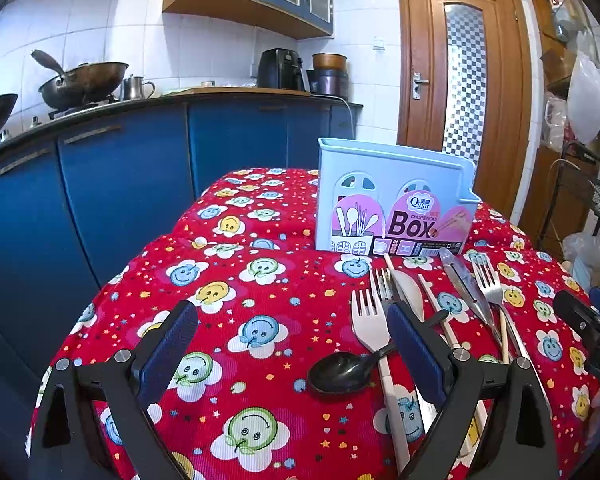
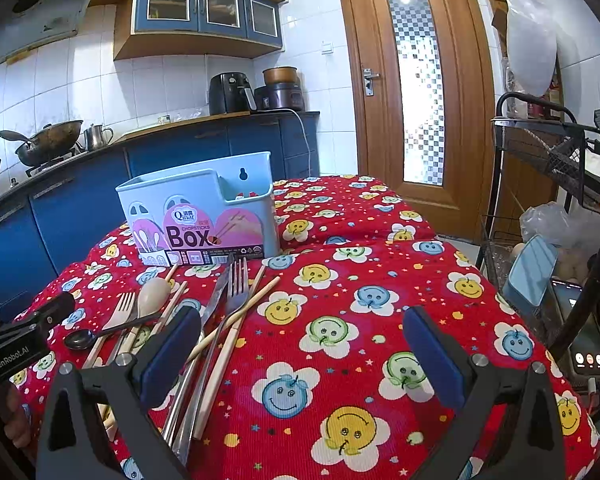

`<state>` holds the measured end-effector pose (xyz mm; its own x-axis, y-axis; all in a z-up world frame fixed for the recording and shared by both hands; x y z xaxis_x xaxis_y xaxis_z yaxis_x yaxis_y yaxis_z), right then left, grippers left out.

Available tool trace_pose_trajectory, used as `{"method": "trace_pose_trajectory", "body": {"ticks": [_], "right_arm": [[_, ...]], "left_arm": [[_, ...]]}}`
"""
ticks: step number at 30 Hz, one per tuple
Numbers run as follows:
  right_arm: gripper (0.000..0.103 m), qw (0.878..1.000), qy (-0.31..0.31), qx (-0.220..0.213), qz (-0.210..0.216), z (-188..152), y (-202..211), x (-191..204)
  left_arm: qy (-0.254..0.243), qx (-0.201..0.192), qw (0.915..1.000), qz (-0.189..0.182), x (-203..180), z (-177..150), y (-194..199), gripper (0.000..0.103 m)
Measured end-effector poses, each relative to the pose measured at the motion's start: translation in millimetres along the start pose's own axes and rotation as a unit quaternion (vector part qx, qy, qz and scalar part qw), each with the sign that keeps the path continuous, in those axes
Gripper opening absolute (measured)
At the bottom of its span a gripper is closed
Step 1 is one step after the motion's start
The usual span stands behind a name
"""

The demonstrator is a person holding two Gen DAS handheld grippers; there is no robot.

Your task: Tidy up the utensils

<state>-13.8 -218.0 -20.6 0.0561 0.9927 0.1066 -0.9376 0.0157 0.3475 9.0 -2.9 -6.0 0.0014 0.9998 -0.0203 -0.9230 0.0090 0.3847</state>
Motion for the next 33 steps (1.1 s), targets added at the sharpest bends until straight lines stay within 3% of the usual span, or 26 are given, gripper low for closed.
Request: {"method": "trace_pose_trajectory", "body": {"ticks": [33], "right_arm": [[0.103, 1.0, 0.0, 0.004, -0.002, -0.5, -1.5, -1.0]], "left_arm": [[0.005, 0.003, 1.0, -0.004, -0.5, -1.4, -0.6, 0.096]]}}
Point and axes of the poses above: each gripper's, at about its wrist camera, not at the fingertips, and y roughly against the way its jaws point, x to its left, z to its top, the point moved 1 cm from there along -y, roughly the way its jaws point, and after that the axes turned 6 degrees about -x, right-handed, at the moved point
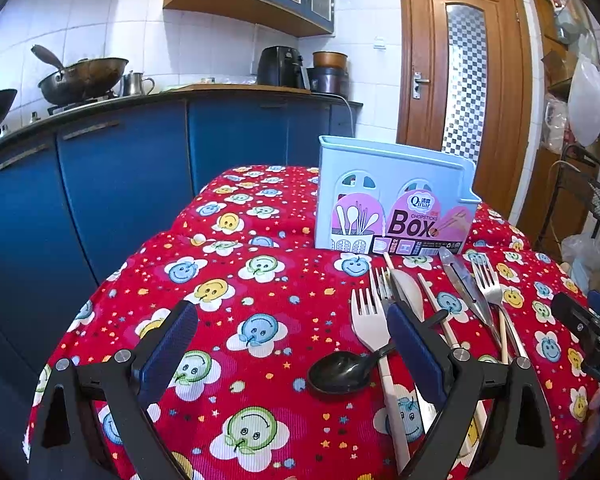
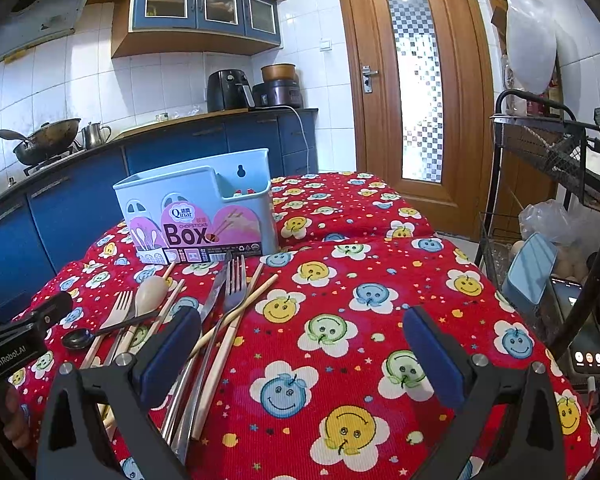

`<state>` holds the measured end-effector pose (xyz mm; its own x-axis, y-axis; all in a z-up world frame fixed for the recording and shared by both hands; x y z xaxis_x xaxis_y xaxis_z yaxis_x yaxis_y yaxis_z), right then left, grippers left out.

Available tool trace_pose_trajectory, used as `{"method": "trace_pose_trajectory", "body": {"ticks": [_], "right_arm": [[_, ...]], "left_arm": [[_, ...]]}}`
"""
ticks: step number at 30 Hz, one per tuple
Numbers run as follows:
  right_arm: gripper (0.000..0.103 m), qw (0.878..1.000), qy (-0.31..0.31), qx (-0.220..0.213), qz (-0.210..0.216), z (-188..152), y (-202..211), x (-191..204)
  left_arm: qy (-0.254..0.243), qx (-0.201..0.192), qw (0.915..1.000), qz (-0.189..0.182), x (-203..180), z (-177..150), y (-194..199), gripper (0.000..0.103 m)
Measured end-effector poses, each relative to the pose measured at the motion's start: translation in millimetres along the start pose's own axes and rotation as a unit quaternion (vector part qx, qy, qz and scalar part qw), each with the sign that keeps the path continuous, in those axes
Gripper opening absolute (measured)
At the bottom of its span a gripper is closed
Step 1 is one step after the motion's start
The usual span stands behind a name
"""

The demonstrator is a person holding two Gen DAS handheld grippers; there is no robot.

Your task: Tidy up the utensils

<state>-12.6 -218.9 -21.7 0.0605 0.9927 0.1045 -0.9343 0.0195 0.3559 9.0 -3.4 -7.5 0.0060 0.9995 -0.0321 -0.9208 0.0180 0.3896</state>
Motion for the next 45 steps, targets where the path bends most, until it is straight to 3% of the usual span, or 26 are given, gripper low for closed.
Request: {"method": "trace_pose_trajectory", "body": {"ticks": [11, 17, 22, 28, 32, 37, 45], "right_arm": [[0.103, 1.0, 0.006, 0.005, -0.009, -1.1, -1.4, 1.3], [0.103, 0.999, -0.002, 0.032, 0.004, 6.0, -7.1, -1.3], [0.103, 0.998, -0.009, 0.065, 0.016, 15.5, -10.7, -5.3], [0.103, 0.994, 0.018, 0.106, 0.017, 21.4, -12.7, -2.8], [0.103, 0.992, 0.027, 0.118, 0.028, 26.6, -11.5, -1.0], [0.102, 0.99, 0.029, 0.134, 0.035, 29.6, -10.0, -0.5], [0.087, 0.986, 0.029, 0.158, 0.046, 26.0, -12.3, 0.1]], "left_arm": [[-0.009, 0.003, 1.0, 0.003, -1.4, 1.1, -1.1, 0.096], [-0.023, 0.01, 0.9997, 0.008, -3.5, 8.1, -3.6, 0.096], [-0.047, 0.034, 0.9982, -0.017, -8.3, 19.3, -11.2, 0.096], [-0.085, 0.08, 0.9918, -0.053, -19.0, 23.9, -24.1, 0.095], [-0.121, 0.115, 0.984, -0.062, -25.7, 19.1, -31.3, 0.089], [-0.15, 0.131, 0.9779, -0.063, -22.3, 16.5, -31.8, 0.08], [-0.179, 0.154, 0.968, -0.085, -18.4, 14.8, -32.7, 0.07]]}}
Point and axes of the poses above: each gripper's, at about its wrist camera, not at the fingertips, and y roughly against the way its jaws point, x to its left, z to its top, the point moved 1 cm from there along -y, roughly the way its jaws point, and after that the axes turned 6 degrees about -x, right-handed, at the moved point
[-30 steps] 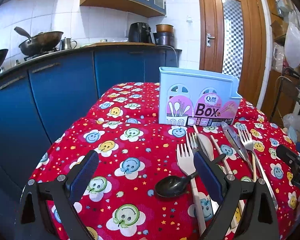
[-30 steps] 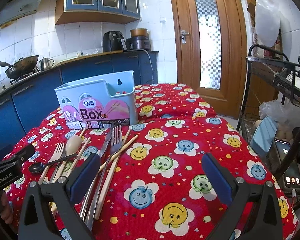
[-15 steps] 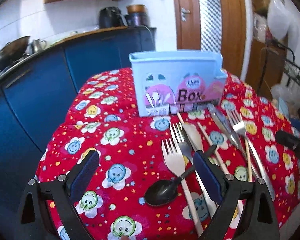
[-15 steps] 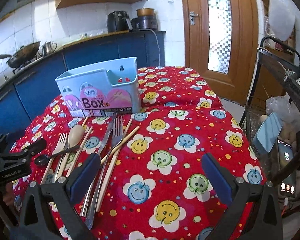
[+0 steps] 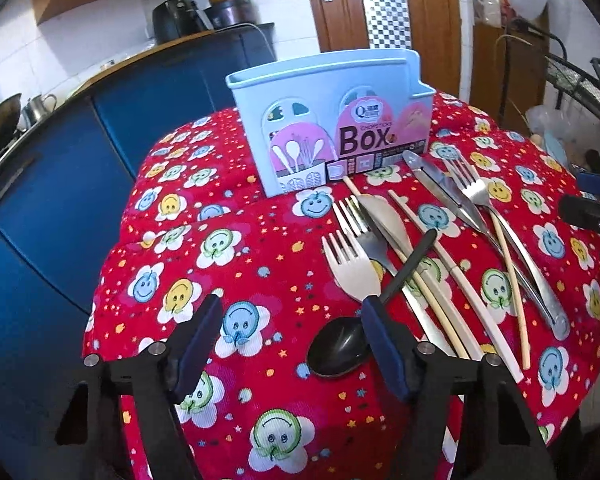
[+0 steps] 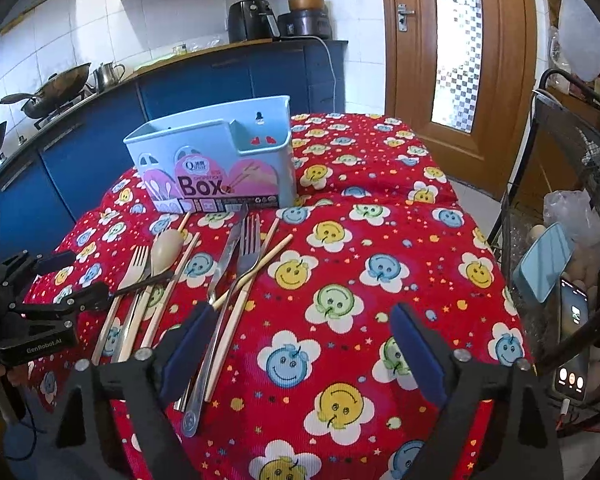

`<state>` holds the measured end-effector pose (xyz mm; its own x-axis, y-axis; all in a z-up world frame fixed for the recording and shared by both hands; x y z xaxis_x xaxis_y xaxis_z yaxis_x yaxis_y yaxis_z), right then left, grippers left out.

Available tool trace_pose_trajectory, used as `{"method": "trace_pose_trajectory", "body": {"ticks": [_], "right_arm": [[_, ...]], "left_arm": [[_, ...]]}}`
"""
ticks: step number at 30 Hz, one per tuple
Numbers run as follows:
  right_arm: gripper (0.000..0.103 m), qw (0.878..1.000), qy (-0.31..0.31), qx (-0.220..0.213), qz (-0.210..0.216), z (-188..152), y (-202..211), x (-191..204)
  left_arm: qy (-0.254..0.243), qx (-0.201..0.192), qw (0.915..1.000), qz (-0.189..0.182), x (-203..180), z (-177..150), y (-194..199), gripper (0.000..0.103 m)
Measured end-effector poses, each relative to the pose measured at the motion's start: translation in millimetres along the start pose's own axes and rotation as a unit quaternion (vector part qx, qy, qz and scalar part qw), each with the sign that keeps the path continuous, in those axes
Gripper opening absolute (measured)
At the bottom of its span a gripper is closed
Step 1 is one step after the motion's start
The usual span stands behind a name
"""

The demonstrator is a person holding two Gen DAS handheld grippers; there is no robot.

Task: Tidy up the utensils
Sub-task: 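Grasp the black spoon handle with the left tool while the right tool reaches toward utensils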

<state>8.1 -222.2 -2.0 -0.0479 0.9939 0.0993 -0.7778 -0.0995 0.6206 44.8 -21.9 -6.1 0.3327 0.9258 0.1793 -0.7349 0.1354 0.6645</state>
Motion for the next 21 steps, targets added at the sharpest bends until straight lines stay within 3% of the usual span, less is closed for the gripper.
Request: {"method": "trace_pose_trajectory", "body": {"ticks": [8, 11, 16, 21], "right_arm": [[0.083, 1.0, -0.003, 0.006, 0.007, -2.4, 0.2, -1.8], [0.083, 1.0, -0.005, 0.009, 0.009, -3.1, -1.2, -2.3], [0.081, 1.0, -0.002, 0.012, 0.012, -0.1, -2.6, -1.3], [0.077, 0.999, -0.002, 0.028, 0.015, 7.4, -11.4, -4.4]], "left_arm": [[-0.03, 0.034, 0.999, -0.003, -8.4, 0.6, -7.2, 0.063], [-0.011, 0.048, 0.9988, 0.001, -0.1, -0.9, -12.3, 0.056], [0.029, 0.065, 0.9973, 0.015, 17.6, -1.7, -19.2, 0.053], [0.029, 0.078, 0.9963, -0.02, 18.3, 6.7, -22.2, 0.053]]}}
Point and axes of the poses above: each gripper's, at about its wrist camera, not at the fingertips, and y roughly against the way its jaws point, x to its left, z to its top, the point moved 1 cm from there along -y, roughly the way its jaws point, and after that the axes turned 6 degrees about -x, right-handed, at the moved point
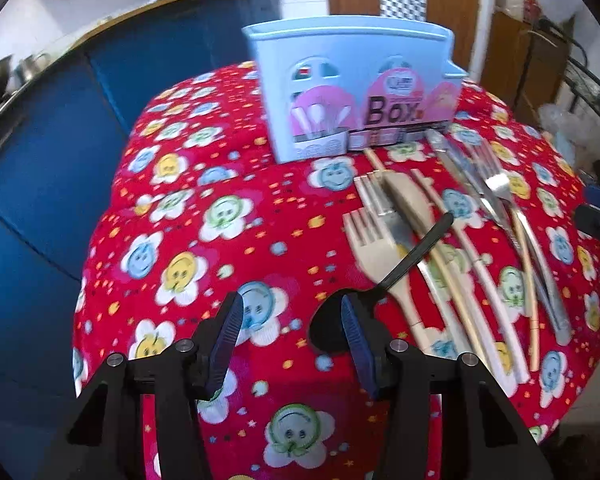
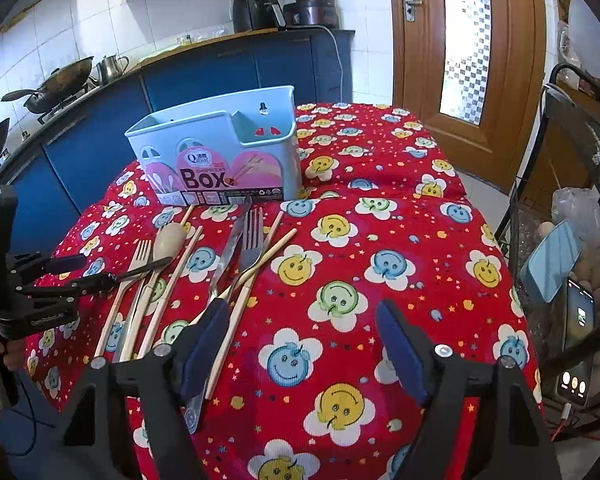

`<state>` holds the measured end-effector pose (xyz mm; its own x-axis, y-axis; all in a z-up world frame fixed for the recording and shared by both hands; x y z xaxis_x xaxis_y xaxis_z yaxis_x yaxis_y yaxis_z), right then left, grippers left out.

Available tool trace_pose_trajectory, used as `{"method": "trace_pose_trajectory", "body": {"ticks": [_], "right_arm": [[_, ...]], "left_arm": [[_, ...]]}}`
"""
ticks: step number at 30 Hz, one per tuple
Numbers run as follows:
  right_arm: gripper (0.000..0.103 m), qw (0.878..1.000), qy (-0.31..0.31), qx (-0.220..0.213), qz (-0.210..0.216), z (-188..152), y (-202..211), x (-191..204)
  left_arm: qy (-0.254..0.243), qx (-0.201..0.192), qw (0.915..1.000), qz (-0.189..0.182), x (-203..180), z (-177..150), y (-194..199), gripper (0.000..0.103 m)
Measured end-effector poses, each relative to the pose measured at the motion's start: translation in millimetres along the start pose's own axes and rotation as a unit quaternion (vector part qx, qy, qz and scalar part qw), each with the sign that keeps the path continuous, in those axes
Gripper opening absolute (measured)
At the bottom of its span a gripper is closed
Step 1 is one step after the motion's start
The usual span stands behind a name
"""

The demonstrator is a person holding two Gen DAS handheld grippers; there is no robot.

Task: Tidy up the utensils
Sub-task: 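Grasp the black spoon handle with the left tool while the right tool reaches toward utensils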

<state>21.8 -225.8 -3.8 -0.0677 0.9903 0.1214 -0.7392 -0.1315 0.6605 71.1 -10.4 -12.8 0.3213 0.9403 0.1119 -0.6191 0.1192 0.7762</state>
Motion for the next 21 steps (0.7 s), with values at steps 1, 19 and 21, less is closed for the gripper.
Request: {"method": "trace_pose_trajectory", "body": {"ticks": [1, 19, 21], "right_arm": [[0.076, 1.0, -0.002, 0.006, 0.002, 1.3, -2.8, -1.0], [0.073, 1.0, -0.017, 0.018, 0.018, -0.3, -2.7, -7.9], [0.073, 1.0, -0.016, 0.016, 0.019, -1.0, -1.3, -7.0]], "left_arm": [[-0.012, 0.0, 0.9999, 0.001, -3.4, 2.5, -0.8, 0.053], [-0.077, 0.028, 0.9959, 0.038, -2.8, -1.6, -3.6, 0.047], [-0.062, 0.034, 0.9972, 0.026, 4.3, -7.7, 0.6, 0.046]]}}
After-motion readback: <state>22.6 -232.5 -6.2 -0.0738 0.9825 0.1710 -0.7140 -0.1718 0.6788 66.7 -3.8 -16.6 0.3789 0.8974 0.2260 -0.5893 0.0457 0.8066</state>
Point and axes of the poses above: each gripper's, at about its wrist camera, not at the fingertips, and y roughly against the way its jaws point, x to its left, z to its top, the point moved 1 cm from there along -y, roughly the way its jaws point, and after that the axes turned 6 degrees about -x, right-handed, at the moved point
